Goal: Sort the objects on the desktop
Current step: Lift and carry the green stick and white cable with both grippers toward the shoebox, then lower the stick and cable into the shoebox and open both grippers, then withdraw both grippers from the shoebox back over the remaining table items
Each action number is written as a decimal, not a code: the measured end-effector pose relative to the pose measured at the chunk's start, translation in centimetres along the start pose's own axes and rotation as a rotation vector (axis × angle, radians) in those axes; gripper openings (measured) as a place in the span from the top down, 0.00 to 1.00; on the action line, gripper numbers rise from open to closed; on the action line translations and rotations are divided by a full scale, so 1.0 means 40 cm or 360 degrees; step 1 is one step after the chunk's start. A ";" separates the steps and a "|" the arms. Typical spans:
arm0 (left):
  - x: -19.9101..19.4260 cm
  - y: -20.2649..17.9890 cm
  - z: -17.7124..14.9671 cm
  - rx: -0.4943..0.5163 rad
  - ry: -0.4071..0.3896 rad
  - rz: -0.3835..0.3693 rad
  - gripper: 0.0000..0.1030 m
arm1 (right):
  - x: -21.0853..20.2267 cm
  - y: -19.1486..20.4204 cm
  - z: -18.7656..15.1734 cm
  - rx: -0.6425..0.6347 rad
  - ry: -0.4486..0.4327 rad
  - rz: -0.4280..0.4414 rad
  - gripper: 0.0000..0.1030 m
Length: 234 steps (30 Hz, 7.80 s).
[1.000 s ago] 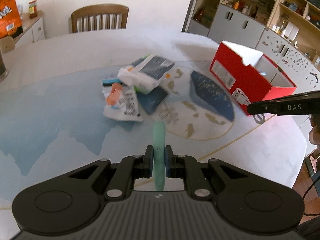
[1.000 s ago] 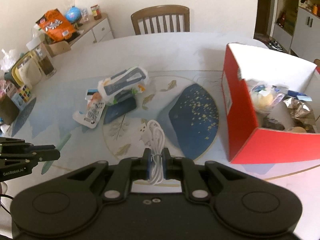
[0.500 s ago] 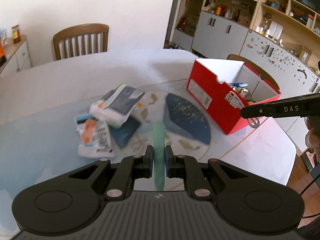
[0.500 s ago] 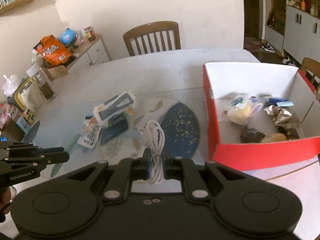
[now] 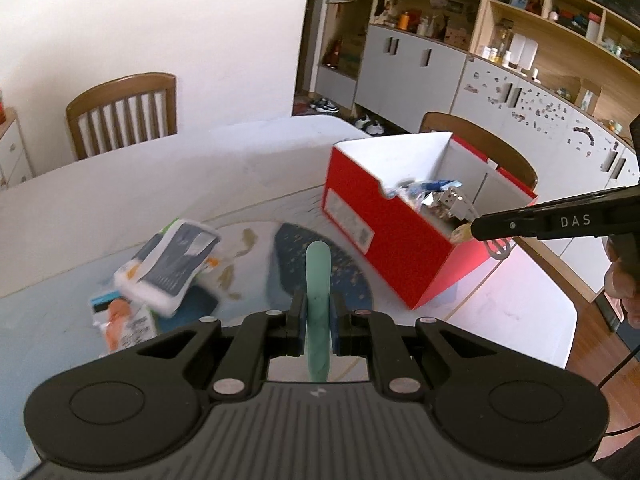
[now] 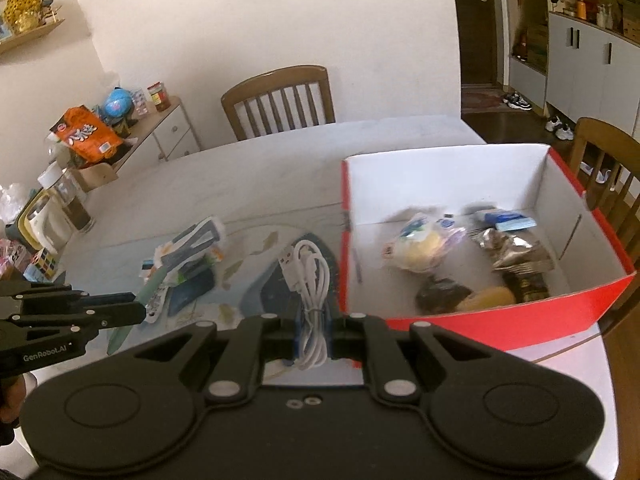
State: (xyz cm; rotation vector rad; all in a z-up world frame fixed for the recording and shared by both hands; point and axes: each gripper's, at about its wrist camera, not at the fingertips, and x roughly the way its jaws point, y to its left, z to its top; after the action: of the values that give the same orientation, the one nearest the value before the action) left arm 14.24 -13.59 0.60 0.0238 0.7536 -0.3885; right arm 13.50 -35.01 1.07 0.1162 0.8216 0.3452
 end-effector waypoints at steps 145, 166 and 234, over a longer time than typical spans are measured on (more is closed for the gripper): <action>0.522 -0.411 0.333 0.0299 0.0472 -0.0196 0.88 | 0.077 -0.447 0.119 -0.0189 0.0197 0.0096 0.66; 0.364 -0.333 0.284 0.0219 0.0321 -0.0291 0.88 | 0.028 -0.323 0.085 -0.0182 0.0043 0.0061 0.38; 0.130 0.387 -0.077 -0.0332 0.0172 0.0254 0.00 | 0.344 0.312 0.116 -0.0375 0.0058 0.0192 0.01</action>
State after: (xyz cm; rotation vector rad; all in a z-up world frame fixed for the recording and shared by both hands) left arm 21.06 -0.46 -6.95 -0.0914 0.8893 -0.1562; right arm 22.38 -18.40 -2.44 -0.0608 0.8060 0.5562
